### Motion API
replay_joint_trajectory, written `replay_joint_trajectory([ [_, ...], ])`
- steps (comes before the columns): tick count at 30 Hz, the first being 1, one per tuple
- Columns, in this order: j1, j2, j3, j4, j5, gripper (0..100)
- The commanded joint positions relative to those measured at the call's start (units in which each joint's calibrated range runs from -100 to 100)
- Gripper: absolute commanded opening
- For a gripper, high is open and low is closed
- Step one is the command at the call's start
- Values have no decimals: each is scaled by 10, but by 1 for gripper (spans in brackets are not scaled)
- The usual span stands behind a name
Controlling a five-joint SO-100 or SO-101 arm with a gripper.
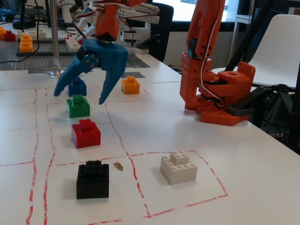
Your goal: Grab the block and put it in the grey marker
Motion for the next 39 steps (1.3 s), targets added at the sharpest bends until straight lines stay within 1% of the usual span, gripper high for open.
replay_joint_trajectory([
  [1, -8, -8, -64, 5, 8, 38],
  [8, -13, 63, -110, 5, 15, 36],
  [13, -11, 98, -122, -8, 25, 32],
  [19, -4, 115, -107, -31, 48, 21],
  [26, 5, 96, -71, -51, 67, 1],
  [27, 7, 88, -68, -48, 67, 0],
  [32, 14, 2, -36, 9, 75, 0],
  [36, 19, -98, -16, 93, 79, 0],
  [39, 44, -158, -11, 158, 87, 0],
])
